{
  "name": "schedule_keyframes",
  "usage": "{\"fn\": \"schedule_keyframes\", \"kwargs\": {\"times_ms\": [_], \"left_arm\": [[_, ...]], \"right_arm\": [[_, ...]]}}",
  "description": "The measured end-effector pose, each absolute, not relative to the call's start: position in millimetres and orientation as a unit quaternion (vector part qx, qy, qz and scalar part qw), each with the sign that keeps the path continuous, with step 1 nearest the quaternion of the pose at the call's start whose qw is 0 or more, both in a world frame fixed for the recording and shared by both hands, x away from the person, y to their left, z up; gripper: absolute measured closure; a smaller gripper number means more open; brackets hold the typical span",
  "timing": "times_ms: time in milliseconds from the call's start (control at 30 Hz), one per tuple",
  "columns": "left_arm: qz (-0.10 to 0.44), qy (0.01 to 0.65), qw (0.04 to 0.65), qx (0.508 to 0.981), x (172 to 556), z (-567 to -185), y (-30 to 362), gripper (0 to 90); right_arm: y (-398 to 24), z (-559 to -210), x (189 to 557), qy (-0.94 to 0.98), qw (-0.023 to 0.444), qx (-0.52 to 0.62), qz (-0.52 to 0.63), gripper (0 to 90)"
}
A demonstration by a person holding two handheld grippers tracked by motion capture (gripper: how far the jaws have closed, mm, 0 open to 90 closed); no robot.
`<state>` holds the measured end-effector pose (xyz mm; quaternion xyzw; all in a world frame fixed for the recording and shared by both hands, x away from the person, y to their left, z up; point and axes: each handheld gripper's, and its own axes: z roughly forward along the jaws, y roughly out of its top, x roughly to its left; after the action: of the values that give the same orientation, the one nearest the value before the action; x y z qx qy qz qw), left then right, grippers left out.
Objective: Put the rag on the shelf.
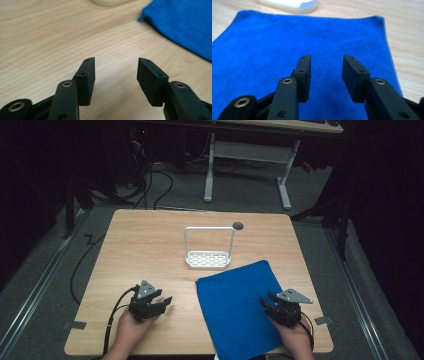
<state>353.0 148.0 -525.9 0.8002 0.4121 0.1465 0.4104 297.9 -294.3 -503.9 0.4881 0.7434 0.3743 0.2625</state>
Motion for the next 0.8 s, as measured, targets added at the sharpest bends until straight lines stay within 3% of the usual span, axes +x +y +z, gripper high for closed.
{"fn": "schedule_keyframes", "kwargs": {"times_ms": [67,533,667,800], "left_arm": [[0.137,0.417,0.421,0.794,354,-526,149,49.8],[0.112,0.392,0.431,0.805,348,-524,127,51.0],[0.084,0.365,0.444,0.814,340,-520,105,61.7],[0.054,0.349,0.452,0.819,334,-516,69,84.5]], "right_arm": [[-295,-504,299,0.739,0.28,0.484,0.375,59.1],[-301,-506,303,0.736,0.275,0.484,0.385,55.2],[-302,-506,303,0.737,0.273,0.483,0.387,58.7],[-304,-506,305,0.737,0.272,0.479,0.391,62.7]]}}
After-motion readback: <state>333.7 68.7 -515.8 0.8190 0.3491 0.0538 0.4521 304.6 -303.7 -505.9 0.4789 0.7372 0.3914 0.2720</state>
